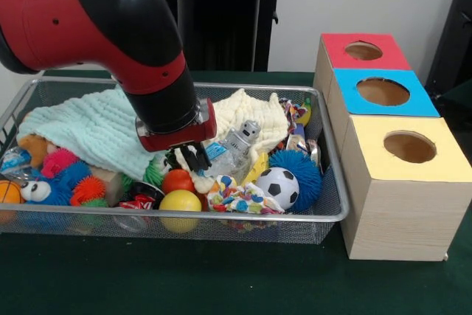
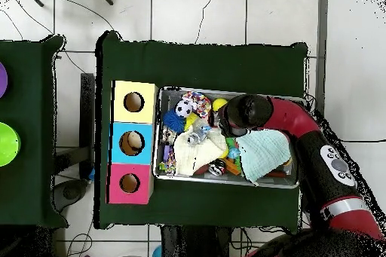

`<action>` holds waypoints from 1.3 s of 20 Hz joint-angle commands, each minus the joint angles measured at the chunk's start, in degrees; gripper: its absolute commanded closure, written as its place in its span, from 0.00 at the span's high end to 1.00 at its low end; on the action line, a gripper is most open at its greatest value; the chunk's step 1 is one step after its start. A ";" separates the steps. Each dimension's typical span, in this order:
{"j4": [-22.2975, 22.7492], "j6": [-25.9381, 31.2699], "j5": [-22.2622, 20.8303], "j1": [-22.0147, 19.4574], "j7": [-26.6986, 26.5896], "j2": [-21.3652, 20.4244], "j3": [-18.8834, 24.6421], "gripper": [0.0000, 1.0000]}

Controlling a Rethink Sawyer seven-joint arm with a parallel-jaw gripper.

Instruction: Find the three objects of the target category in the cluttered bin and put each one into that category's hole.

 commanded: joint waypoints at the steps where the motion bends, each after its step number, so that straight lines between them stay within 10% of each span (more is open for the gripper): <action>1: 3.42 2.61 -2.97 -0.11 -15.18 2.00 3.37 0.00; 16: 13.26 15.59 4.11 -9.50 -19.60 -12.94 12.55 0.00; 26: 13.78 17.63 3.73 -11.13 -16.54 -14.85 16.77 0.00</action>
